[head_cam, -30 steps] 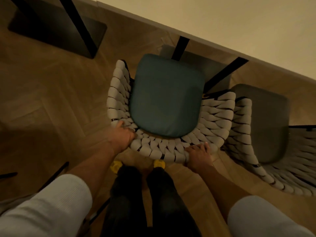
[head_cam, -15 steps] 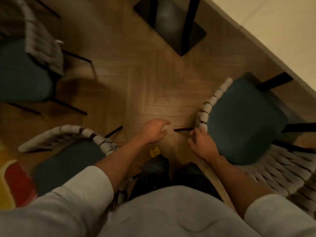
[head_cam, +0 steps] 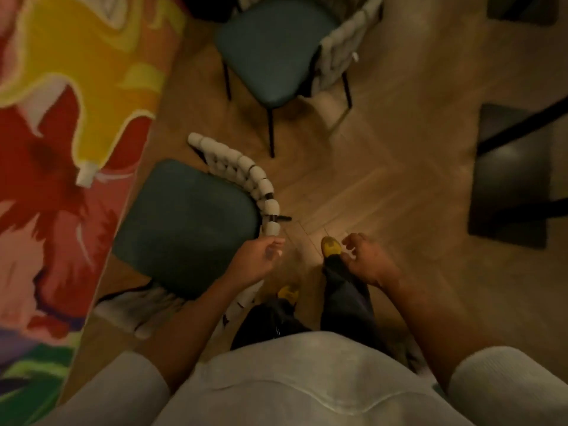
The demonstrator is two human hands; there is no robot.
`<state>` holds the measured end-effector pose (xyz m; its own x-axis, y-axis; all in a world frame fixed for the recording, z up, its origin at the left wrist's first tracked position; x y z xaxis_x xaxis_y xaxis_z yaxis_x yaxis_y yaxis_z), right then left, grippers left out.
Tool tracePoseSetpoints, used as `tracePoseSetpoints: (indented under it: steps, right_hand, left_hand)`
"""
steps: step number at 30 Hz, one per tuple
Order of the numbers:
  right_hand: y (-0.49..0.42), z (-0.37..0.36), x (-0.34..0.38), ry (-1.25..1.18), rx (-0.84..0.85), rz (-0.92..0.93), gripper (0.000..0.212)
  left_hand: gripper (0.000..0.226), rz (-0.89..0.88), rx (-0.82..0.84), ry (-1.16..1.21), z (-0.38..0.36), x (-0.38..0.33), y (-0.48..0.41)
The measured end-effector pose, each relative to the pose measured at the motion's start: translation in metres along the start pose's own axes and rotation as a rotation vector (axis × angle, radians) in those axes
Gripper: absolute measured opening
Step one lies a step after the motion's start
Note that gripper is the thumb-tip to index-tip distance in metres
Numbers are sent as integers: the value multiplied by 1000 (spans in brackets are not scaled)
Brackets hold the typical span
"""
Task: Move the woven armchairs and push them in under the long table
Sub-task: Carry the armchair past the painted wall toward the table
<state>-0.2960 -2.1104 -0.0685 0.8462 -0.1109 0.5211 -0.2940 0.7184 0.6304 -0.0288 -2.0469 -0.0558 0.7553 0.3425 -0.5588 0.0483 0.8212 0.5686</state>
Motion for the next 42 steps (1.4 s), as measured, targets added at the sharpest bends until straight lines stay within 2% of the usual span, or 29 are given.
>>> tracePoseSetpoints:
  steps: [4,8,12,14,17,20,22,26,30,33,35,38,42]
  right_hand:
    - [-46,3,42,143,148,198,37]
    - [-73,2,83,280,272,408,37]
    - [-88,-1,119,394,356,607,39]
    - [-97,-5,135,452,375,667,44]
    - [-107,-18,162,601,365,865,54]
    - [-114,-35,191,716,310,1035,60]
    - [-121,-54,203,835,347,1098,67]
    - [-143,-100,208,1132,463,1048,97]
    - [-144,-140,203,1390,452,998,109]
    - [-143,-158,198,1523,416,924,102]
    - [-143,-162,195,1573,412,871,95]
    - [-148,-162,192,1561,405,789,72]
    - [-155,-169,209,1568,429,759,63]
  left_hand:
    - [40,257,-129,103,-6,31,28]
    - [47,452,-263,166,-22,29,60]
    - [75,678,-379,161,-47,40,89]
    - [84,739,-420,145,-65,50,100]
    - [85,790,-439,79,-73,53,110]
    - [89,812,-395,6,-79,68,114]
    - [86,817,-370,-19,-87,88,115]
    - [84,828,-296,-131,-88,131,117]
    - [92,811,-156,-268,-101,162,113]
    - [86,783,-79,-328,-106,179,110]
    - [73,714,-10,-390,-108,186,106]
    - [59,671,50,-381,-109,199,105]
    - [52,660,65,-365,-96,220,105]
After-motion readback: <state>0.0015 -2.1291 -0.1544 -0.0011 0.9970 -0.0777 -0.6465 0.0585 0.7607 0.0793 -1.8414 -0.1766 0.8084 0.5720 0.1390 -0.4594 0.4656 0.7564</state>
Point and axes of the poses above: each hand's wrist, its own y-axis away from the middle knuckle, its own z-axis out of the back of the hand, x = y × z, the point moved 7 cm from there along -y, towards the middle knuckle, and after that the axes turned 9 degrees about -y, right-handed, at the moved point
